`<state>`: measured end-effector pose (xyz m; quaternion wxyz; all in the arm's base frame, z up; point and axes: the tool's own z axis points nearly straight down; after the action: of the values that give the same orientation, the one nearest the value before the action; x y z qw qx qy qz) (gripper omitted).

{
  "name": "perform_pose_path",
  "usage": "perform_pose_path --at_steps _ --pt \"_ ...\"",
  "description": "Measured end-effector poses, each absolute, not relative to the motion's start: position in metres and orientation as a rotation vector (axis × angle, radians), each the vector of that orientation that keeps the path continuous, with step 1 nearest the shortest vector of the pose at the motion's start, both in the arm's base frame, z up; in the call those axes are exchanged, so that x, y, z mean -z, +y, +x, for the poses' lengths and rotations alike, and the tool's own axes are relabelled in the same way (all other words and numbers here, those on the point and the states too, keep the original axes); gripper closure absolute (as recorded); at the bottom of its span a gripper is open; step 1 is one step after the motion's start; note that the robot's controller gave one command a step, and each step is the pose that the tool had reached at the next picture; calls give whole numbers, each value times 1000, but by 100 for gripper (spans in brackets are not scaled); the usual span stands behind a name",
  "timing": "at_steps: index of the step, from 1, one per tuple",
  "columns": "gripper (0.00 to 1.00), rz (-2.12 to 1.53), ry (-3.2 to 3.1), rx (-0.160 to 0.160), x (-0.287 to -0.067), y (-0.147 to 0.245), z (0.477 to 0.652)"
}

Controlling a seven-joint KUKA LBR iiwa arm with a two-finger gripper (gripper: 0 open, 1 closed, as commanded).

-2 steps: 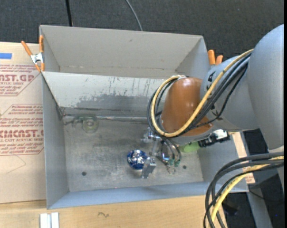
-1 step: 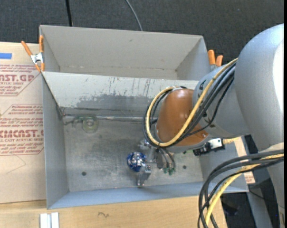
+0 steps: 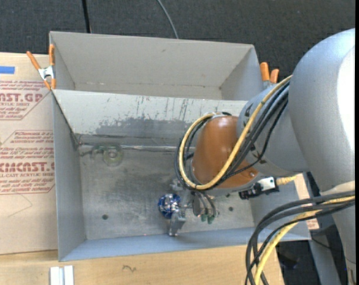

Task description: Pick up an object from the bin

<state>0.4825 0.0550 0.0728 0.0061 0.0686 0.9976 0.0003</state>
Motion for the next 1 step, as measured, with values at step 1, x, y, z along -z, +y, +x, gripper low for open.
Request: perform_pose_path --at_steps 1 --pt "100 214 3131 -1 -73 55 481"
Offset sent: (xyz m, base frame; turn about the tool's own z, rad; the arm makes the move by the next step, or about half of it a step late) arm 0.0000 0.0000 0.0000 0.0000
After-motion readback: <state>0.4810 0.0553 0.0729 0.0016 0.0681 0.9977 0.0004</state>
